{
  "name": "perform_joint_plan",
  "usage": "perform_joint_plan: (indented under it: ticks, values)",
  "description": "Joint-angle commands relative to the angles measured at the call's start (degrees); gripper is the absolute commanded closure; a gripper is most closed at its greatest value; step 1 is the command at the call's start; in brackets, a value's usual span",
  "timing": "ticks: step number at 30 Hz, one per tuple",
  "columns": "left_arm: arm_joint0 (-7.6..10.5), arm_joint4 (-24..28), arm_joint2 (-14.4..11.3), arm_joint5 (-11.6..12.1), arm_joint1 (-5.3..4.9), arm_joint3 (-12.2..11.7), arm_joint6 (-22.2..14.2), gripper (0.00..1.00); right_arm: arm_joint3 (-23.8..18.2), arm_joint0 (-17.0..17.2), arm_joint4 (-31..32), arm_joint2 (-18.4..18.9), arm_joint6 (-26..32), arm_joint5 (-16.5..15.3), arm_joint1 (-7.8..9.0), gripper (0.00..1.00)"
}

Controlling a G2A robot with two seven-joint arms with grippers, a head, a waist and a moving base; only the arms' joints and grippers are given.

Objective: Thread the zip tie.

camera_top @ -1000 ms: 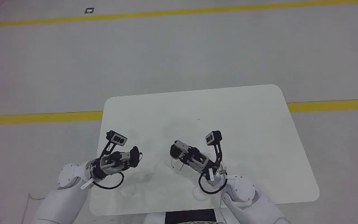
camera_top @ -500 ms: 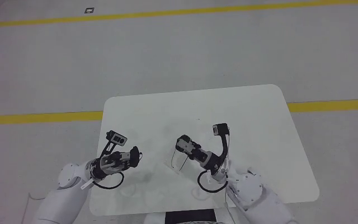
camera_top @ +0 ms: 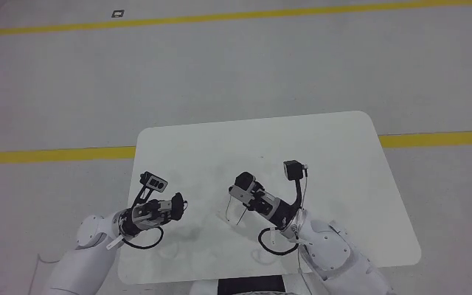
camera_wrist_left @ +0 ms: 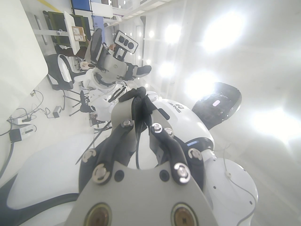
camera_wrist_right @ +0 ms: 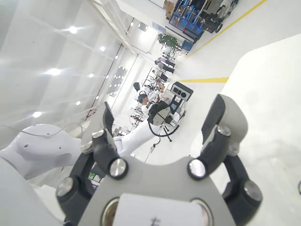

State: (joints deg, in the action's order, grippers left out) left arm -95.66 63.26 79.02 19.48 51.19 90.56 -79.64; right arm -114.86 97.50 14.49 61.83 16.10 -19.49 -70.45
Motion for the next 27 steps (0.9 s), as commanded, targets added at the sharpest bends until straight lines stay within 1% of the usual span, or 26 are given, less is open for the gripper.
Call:
perform_joint_plan:
  ticks: [1,2,3,27]
  values:
    - [0.0,0.0,0.0,0.0,0.0,0.0,0.0,1.0,-1.0,0.5,3.1,1.6,-1.8,0.0,0.25,0.0]
    - [0.0,0.0,0.0,0.0,0.0,0.0,0.0,1.0,-1.8,0.7,5.0,2.0,-2.1,0.0,0.39,0.0]
    - [0.0,0.0,0.0,0.0,0.0,0.0,0.0,1.0,-1.9,0.9,5.4,2.0,-2.2,0.0,0.43,0.0]
    - [0.0,0.0,0.0,0.0,0.0,0.0,0.0,1.0,-1.9,0.9,5.4,2.0,-2.2,0.0,0.43,0.0]
